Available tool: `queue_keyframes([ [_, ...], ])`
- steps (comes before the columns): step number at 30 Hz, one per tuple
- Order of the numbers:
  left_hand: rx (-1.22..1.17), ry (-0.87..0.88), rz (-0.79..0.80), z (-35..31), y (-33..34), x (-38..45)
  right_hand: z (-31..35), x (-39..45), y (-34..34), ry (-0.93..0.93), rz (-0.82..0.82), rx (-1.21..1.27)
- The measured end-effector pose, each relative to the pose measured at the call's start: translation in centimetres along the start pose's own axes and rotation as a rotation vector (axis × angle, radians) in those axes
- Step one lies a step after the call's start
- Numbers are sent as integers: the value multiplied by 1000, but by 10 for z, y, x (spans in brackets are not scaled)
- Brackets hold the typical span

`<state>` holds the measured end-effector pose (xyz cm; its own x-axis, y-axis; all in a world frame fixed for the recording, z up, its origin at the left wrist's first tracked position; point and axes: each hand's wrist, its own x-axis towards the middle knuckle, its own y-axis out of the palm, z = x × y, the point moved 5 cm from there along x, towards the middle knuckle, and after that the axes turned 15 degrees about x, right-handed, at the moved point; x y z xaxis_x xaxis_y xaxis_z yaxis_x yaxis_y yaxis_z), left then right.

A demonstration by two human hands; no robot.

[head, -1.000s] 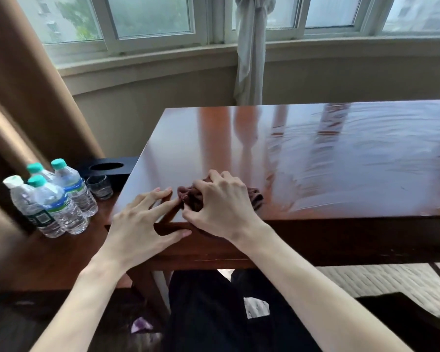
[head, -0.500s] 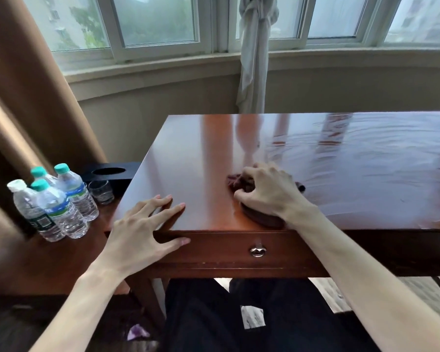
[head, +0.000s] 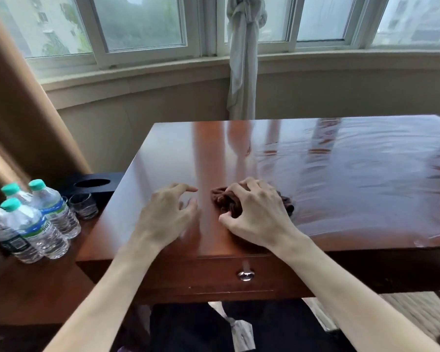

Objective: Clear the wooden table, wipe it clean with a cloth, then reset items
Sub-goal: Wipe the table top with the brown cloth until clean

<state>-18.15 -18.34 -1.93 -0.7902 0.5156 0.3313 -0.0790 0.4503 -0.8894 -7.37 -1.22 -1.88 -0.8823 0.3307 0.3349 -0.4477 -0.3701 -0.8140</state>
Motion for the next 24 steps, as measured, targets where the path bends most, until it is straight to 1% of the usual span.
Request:
queue_keyframes([
  [2, 51, -5, 17, -12, 15, 37, -3, 22, 4, 45, 45, 3],
  [4, 123, -6, 47, -13, 31, 76, -7, 55, 13, 82, 34, -59],
  [7, 234, -17, 76, 3, 56, 128, -22, 107, 29, 79, 37, -128],
  [10, 304, -36, 84, 21, 80, 162, -50, 176, 42, 76, 20, -111],
  [16, 351, -82, 168, 29, 98, 168, -117, 341, 72, 94, -35, -87],
  [19, 361, -92, 182, 33, 101, 169, -137, 405, 84, 108, -72, -94],
  [21, 361, -89, 195, 33, 101, 169, -143, 424, 88, 127, -92, -81],
  [24, 357, -101, 226, 31, 99, 166, -139, 407, 82, 139, -96, -33],
])
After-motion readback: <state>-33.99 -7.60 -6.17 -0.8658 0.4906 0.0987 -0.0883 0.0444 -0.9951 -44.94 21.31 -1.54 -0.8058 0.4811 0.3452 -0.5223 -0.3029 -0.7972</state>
